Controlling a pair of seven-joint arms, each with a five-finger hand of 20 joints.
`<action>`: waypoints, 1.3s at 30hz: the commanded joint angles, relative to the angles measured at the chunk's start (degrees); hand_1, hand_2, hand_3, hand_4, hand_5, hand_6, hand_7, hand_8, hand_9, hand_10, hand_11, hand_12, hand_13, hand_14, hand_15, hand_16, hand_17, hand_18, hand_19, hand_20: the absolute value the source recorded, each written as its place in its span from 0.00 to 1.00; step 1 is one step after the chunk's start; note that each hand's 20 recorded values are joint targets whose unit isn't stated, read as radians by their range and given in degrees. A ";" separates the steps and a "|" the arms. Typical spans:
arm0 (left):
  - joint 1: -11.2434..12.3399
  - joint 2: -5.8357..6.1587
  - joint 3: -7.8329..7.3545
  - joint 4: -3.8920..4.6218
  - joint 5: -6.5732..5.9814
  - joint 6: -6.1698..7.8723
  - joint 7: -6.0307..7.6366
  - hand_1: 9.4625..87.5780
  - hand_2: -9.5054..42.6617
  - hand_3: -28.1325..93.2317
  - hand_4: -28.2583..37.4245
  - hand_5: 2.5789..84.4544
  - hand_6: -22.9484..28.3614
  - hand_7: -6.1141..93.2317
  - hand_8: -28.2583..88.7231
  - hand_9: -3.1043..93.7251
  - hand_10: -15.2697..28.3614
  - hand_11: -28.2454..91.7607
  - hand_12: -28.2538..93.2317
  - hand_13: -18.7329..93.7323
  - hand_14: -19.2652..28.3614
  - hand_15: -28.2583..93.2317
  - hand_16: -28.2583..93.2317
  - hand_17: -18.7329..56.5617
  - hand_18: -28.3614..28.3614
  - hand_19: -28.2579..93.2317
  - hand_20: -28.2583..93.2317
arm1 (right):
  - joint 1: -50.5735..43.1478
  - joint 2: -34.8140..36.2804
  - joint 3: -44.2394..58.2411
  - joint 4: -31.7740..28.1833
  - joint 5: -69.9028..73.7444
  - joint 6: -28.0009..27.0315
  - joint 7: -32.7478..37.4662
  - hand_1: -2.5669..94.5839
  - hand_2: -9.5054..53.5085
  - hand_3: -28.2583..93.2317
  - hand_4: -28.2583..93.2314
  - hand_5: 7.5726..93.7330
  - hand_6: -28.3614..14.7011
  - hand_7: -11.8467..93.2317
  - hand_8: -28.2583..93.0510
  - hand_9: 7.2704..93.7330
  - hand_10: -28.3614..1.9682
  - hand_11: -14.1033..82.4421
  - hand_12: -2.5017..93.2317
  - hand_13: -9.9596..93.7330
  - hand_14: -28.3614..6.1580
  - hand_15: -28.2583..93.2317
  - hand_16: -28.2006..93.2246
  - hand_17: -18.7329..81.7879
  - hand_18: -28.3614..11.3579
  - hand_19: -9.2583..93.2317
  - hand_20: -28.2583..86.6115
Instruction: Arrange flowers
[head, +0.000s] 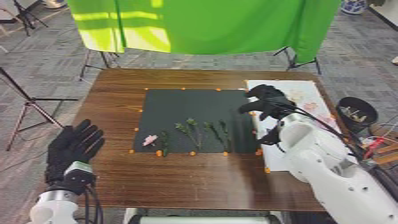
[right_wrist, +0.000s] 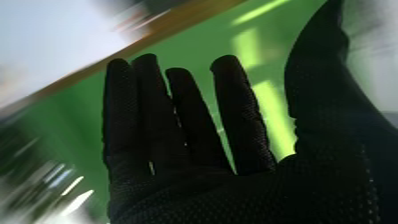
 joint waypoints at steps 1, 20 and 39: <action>1.08 -0.58 0.49 0.16 0.31 -1.68 1.51 0.27 0.46 0.82 0.00 0.51 0.67 0.25 0.16 0.43 0.75 0.51 0.32 0.42 0.79 0.64 0.14 0.17 0.80 0.59 0.31 | -10.13 5.02 9.87 -0.30 -3.11 2.20 4.66 0.39 0.06 0.91 0.02 0.48 0.58 0.26 0.14 0.45 0.41 0.20 0.16 0.51 0.39 0.34 0.39 0.40 0.26 0.63 0.41; 0.26 -1.20 1.48 0.31 0.42 -0.39 1.29 0.28 0.47 0.81 0.00 0.52 0.66 0.26 0.16 0.44 0.74 0.51 0.33 0.43 0.79 0.64 0.15 0.17 0.80 0.58 0.32 | -4.81 2.83 8.51 6.37 -4.88 -0.89 9.21 0.51 0.05 0.93 0.00 0.50 0.62 0.27 0.13 0.44 0.52 0.20 0.13 0.44 0.52 0.31 0.33 0.42 0.31 0.59 0.40; -0.44 -1.64 1.96 0.66 0.24 0.84 0.96 0.28 0.49 0.81 0.00 0.53 0.66 0.26 0.16 0.45 0.74 0.52 0.33 0.43 0.80 0.65 0.15 0.17 0.80 0.58 0.32 | 0.37 2.91 6.39 11.88 -4.48 -11.88 16.45 0.51 0.13 0.93 0.00 0.55 0.59 0.25 0.13 0.46 0.52 0.21 0.10 0.46 0.42 0.33 0.30 0.42 0.29 0.69 0.42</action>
